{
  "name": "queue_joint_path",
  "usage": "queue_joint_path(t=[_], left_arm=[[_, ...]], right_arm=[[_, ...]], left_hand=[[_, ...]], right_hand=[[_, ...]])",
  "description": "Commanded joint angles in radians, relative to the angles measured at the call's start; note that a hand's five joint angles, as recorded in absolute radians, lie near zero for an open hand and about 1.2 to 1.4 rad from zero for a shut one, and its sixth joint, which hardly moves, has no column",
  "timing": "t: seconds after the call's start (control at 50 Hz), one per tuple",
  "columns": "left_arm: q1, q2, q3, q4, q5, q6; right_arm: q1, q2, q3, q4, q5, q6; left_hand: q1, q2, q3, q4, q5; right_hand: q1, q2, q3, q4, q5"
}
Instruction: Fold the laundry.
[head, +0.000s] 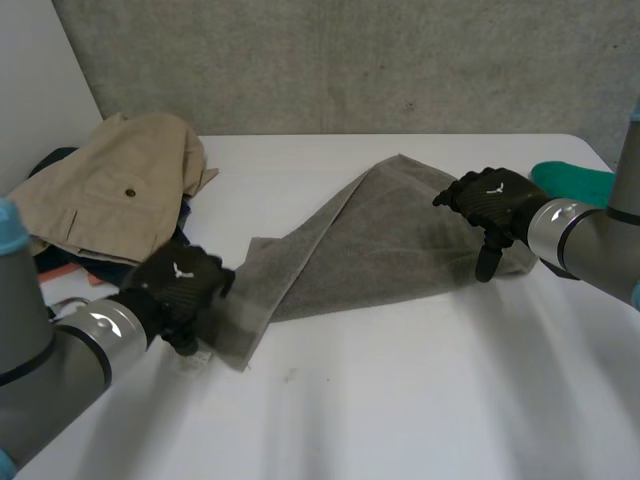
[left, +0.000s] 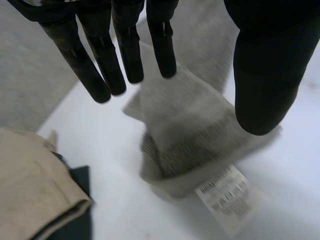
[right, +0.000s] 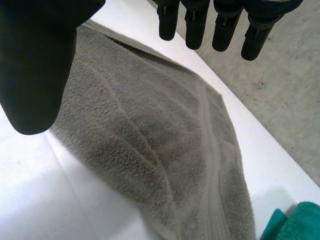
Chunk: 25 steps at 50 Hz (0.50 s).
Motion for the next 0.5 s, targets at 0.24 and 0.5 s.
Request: queue_joint_path(t=[0.24, 0.5], left_arm=[[0.029, -0.345, 0.113, 0.143, -0.011, 0.218], [-0.01, -0.324, 0.122, 0.267, -0.077, 0.182]], right_arm=[[0.022, 0.016, 0.068, -0.048, 0.004, -0.036], [0.029, 0.012, 0.089, -0.067, 0.016, -0.051]], left_hand=[[0.26, 0.277, 0.28, 0.276, 0.276], [0.806, 0.822, 0.826, 0.822, 0.821]], right_hand=[[-0.049, -0.037, -0.03, -0.036, -0.049], [-0.049, -0.037, -0.03, -0.036, -0.049]])
